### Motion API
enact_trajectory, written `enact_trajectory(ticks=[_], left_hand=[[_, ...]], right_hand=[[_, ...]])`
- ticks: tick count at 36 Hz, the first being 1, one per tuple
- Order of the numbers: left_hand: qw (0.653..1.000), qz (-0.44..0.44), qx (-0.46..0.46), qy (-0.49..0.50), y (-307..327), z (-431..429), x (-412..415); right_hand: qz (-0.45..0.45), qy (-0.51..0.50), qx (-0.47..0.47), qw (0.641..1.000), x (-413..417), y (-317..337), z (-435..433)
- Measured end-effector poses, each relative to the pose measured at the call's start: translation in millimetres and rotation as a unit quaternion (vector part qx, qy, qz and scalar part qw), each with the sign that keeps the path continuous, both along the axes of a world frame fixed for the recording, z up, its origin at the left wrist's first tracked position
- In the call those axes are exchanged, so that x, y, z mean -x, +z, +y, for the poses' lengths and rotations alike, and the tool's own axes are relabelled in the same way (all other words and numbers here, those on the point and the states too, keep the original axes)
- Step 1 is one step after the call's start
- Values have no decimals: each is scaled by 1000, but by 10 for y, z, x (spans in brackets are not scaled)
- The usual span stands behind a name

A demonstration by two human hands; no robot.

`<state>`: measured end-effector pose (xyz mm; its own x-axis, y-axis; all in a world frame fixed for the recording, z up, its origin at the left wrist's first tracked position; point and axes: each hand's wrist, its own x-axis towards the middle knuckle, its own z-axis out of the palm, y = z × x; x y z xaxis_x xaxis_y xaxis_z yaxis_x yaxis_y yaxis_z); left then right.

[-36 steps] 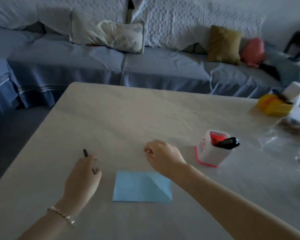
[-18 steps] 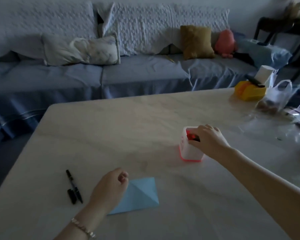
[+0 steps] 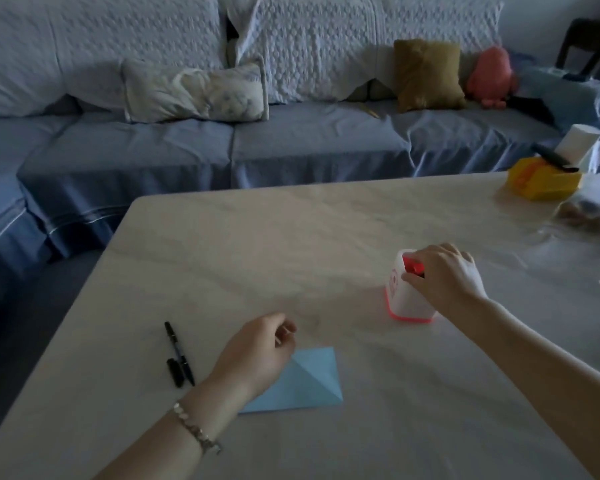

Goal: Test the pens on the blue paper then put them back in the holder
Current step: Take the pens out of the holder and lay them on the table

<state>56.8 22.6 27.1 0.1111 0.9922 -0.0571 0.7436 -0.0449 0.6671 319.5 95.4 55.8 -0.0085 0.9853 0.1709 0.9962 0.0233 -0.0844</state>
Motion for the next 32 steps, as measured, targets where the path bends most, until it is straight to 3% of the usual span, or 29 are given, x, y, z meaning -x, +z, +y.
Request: enact_trajectory(ticks=[3,8,11,13,16,18,20,23,26,28,30,32], left_hand=[[1000,29,0,-5,-18,-10,28],[999,20,23,9,-76,2,113],[999,23,33,12,-77,0,119],[999,-35,33,19,-56,-4,102],[966,-227,109,62,62,-5,42],[913,-347,199,74,160,-3,-13],[879,-402,249,58,236,-26,-48],[867,-433,242,47,260,-108,-50],[859,-450,225,100,253,-153,-16],[874,-430,189,126,235,-149,43],[910,-375,132,115,206,-140,102],[951,-288,75,80,163,-171,178]], right_hand=[[56,-13,-9,998,-35,-107,-8],[184,-39,-127,974,35,-70,-76],[231,31,-200,952,150,43,-179],[236,139,-249,929,275,138,-307],[221,307,-287,880,514,125,-501],[234,371,-274,856,680,6,-586],[235,406,-260,844,838,-144,-644],[245,426,-245,836,1057,-362,-725],[226,430,-231,843,1185,-493,-755],[230,414,-193,860,1213,-533,-739],[268,344,-131,890,1212,-499,-732],[415,239,-4,878,1288,-417,-754]])
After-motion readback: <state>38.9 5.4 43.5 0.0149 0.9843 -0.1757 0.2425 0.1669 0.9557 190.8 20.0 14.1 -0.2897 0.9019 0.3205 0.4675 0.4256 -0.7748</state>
